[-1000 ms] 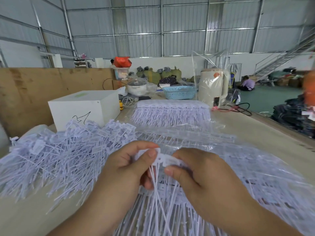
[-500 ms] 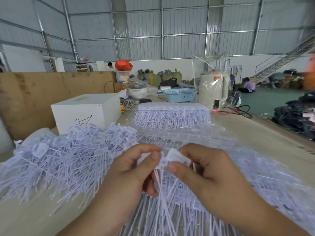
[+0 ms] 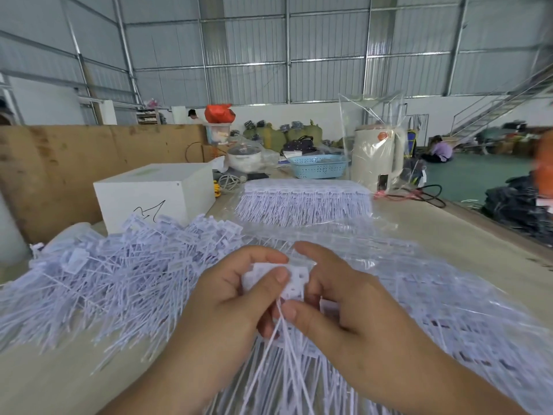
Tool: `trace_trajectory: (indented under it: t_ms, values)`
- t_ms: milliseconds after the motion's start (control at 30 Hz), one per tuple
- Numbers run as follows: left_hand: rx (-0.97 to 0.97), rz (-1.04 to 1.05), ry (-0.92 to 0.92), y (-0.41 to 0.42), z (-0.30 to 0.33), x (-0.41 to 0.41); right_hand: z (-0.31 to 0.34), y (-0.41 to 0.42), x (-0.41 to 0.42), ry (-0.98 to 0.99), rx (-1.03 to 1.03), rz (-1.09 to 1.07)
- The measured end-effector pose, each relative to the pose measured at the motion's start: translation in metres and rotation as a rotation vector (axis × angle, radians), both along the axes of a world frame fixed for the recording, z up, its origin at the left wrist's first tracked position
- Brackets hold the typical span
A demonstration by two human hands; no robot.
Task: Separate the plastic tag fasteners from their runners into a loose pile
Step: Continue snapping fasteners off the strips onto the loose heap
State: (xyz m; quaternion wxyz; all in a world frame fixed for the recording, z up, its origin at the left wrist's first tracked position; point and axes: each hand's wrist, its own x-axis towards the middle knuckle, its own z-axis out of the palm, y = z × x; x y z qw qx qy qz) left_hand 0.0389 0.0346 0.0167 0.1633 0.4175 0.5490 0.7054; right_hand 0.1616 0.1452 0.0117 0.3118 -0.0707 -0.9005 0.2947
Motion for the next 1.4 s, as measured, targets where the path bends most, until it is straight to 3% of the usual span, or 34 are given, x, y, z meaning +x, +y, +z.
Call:
trace_trajectory:
  t_ms: [133, 333, 500, 600, 667, 767, 900, 1167, 1400]
  values:
    - [0.011, 0.077, 0.003, -0.002, 0.003, -0.006, 0.001, 0.004, 0.003, -0.057, -0.047, 0.037]
    - [-0.093, 0.138, 0.187, -0.002, -0.007, -0.012, 0.010, 0.007, 0.014, -0.013, -0.132, 0.119]
    - [-0.117, -0.028, 0.272, 0.001, -0.011, 0.002, -0.003, -0.004, 0.009, -0.110, -0.001, 0.197]
    - [-0.116, -0.032, 0.283, 0.000, -0.012, 0.006, -0.004, 0.003, 0.005, -0.145, 0.130, 0.005]
    - [-0.121, -0.029, 0.318, -0.001, -0.010, 0.006, -0.010, -0.002, 0.007, -0.087, 0.136, 0.132]
    - [-0.110, -0.049, 0.383, -0.002, -0.009, 0.010, 0.006, -0.017, 0.008, -0.284, 0.141, 0.048]
    - [-0.144, -0.090, 0.344, 0.000, -0.008, 0.013, 0.010, -0.018, 0.004, -0.172, 0.141, 0.059]
    - [-0.198, -0.205, 0.351, -0.007, -0.005, 0.006, 0.009, -0.019, 0.005, -0.160, 0.102, 0.088]
    - [-0.175, 0.015, 0.425, -0.003, -0.009, 0.014, 0.001, -0.018, 0.000, -0.118, 0.130, 0.066]
